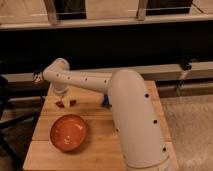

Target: Place the pepper in the ceramic bowl

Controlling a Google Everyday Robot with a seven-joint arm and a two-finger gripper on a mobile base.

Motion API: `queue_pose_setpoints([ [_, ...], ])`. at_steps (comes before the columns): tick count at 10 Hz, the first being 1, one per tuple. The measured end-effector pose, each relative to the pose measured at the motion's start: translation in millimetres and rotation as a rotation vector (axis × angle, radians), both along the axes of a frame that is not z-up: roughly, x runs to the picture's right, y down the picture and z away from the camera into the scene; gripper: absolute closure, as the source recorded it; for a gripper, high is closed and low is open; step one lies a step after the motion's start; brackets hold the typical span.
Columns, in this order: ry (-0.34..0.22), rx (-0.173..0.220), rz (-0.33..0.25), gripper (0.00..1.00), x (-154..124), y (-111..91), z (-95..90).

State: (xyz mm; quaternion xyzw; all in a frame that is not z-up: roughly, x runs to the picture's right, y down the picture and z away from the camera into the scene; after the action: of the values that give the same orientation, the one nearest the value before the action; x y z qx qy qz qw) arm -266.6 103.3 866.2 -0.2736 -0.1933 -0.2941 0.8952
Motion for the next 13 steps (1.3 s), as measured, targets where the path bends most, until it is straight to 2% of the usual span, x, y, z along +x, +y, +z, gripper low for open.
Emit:
queue_pose_setpoints([
  [3, 0.004, -0.021, -0.001, 0.2, -1, 5, 6.1],
  [11, 0.011, -0.046, 0.009, 0.2, -2, 22, 37.3],
  [13, 0.018, -0.052, 0.009, 0.2, -4, 31, 53.0],
])
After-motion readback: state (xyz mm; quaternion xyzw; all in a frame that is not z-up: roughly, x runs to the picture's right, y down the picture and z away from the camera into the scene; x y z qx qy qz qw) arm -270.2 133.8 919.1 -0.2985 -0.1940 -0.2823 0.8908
